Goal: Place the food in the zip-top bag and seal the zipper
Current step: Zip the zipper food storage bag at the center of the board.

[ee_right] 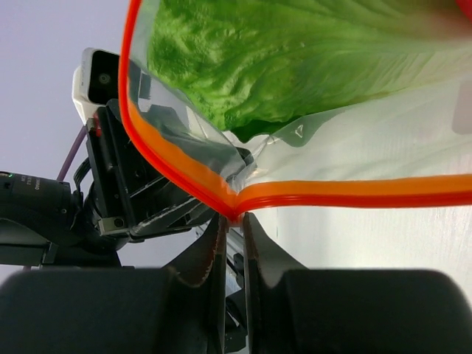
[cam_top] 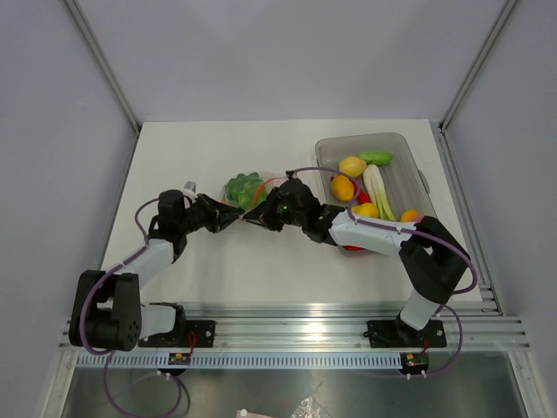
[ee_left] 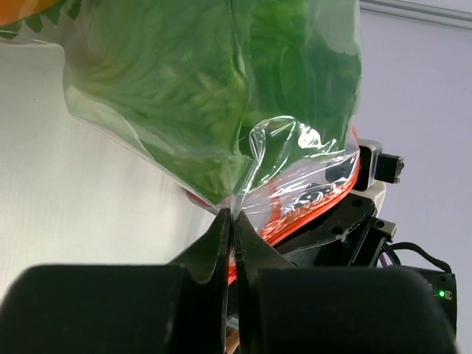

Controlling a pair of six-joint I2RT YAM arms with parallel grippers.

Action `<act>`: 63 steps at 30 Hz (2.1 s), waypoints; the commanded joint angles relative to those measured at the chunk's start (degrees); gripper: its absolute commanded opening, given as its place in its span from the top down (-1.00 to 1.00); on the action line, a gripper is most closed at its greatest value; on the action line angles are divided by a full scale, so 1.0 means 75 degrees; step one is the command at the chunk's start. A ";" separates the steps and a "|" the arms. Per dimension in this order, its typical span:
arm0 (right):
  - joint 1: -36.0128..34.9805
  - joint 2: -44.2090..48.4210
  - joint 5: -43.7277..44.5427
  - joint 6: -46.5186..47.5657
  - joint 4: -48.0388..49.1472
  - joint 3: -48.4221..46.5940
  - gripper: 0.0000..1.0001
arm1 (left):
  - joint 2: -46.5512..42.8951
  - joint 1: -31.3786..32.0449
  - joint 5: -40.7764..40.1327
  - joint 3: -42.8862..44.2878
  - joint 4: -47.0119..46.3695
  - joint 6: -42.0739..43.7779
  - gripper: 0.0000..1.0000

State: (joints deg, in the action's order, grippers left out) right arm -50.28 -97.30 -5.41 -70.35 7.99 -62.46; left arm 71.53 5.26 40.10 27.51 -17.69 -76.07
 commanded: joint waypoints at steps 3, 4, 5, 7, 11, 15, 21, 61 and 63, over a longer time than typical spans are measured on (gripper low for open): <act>0.0189 -0.0046 0.0018 0.0052 0.0411 -0.0040 1.00 | 0.0213 -0.0056 0.0384 0.0422 0.0039 0.0463 0.09; 0.0189 -0.0058 0.0030 0.0040 0.0388 -0.0051 1.00 | 0.0167 -0.0056 0.0442 0.0411 0.0039 0.0440 0.02; 0.0189 -0.0058 0.0041 0.0040 0.0388 -0.0040 1.00 | 0.0050 -0.0068 0.0420 0.0399 0.0155 0.0452 -0.07; 0.0189 -0.0058 0.0053 0.0028 0.0400 -0.0016 1.00 | -0.0068 -0.0080 0.0361 0.0271 0.0238 0.0405 -0.19; 0.0200 -0.0024 0.0042 0.0040 0.0435 -0.0005 1.00 | -0.0255 -0.0080 0.0314 -0.0058 -0.0112 0.0124 -0.26; 0.0200 -0.0023 0.0018 0.0051 0.0482 0.0007 1.00 | -0.0093 -0.0021 0.0244 0.0012 -0.0313 -0.0041 -0.08; 0.0189 -0.0046 -0.0005 0.0016 0.0494 -0.0004 1.00 | 0.0201 0.0189 0.0069 0.0409 -0.0290 -0.0087 0.25; 0.0833 0.0645 0.0545 0.0485 -0.0221 -0.0262 1.00 | 0.0119 0.0260 0.0068 0.0422 0.0097 0.0510 1.00; 0.0880 0.0703 0.0616 0.0555 -0.0291 -0.0286 1.00 | 0.0108 0.0237 0.0080 0.0422 0.0062 0.0510 1.00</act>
State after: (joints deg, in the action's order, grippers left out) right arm -45.67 -94.83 -4.10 -68.34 5.96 -61.73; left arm 73.17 7.81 40.12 29.67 -17.52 -74.41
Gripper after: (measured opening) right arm 0.160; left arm 0.005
